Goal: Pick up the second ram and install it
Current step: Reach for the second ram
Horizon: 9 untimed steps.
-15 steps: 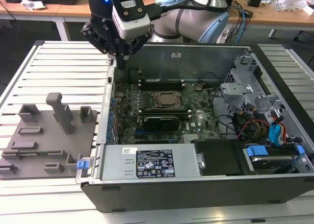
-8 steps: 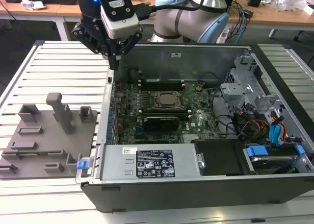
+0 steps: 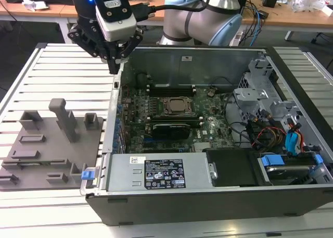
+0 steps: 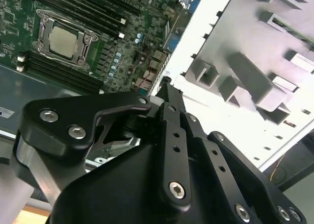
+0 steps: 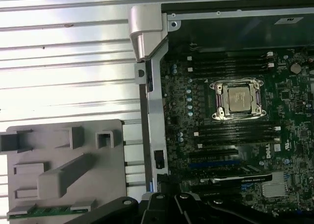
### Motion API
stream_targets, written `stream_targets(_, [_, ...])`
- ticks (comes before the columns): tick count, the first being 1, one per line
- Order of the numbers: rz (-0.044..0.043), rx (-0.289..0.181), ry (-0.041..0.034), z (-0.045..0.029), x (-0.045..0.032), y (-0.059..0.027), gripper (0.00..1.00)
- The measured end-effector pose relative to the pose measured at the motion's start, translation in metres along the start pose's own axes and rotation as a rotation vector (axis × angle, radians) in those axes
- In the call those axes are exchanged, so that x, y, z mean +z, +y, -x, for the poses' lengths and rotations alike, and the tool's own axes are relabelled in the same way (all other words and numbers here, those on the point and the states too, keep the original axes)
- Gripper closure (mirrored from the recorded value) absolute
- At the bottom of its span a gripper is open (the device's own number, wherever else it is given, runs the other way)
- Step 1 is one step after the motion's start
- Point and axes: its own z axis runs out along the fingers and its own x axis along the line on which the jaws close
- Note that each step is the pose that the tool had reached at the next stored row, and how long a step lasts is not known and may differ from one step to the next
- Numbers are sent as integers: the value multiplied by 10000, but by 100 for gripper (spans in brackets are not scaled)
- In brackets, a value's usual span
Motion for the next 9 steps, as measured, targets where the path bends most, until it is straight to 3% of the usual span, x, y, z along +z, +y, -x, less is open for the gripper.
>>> stream_targets(9, [0,0,0,-158,-3,-12,89])
